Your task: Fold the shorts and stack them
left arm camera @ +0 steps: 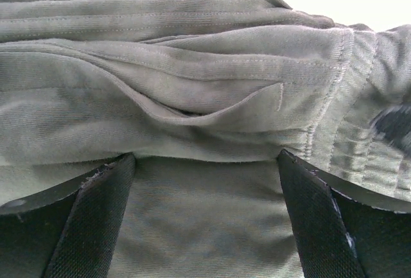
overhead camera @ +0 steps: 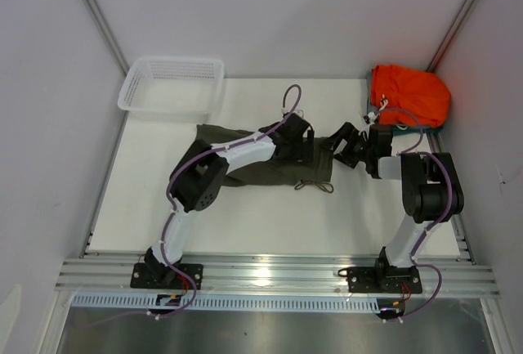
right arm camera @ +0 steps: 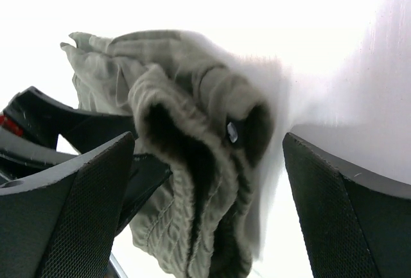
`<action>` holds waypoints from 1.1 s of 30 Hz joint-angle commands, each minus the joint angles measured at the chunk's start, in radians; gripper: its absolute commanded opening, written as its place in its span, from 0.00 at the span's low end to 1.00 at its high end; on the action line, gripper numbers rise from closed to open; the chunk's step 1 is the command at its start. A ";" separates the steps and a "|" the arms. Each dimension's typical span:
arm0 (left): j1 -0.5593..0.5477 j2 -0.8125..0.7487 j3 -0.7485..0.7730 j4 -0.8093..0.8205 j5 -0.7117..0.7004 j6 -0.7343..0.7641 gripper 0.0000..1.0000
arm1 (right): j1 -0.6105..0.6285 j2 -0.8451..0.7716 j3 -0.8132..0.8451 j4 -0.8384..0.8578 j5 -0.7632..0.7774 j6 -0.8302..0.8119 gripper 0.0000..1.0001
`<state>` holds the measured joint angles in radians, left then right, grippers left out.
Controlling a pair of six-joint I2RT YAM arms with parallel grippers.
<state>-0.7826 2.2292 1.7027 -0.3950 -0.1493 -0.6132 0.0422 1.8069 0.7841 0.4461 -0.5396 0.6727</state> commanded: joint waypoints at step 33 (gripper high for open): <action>0.045 -0.094 -0.092 -0.180 -0.033 0.013 0.97 | 0.091 0.091 -0.075 0.082 -0.063 -0.018 0.99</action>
<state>-0.7357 2.1033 1.5932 -0.5510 -0.1810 -0.6022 0.1032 1.8423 0.7322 0.6075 -0.6373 0.6624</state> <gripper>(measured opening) 0.971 0.992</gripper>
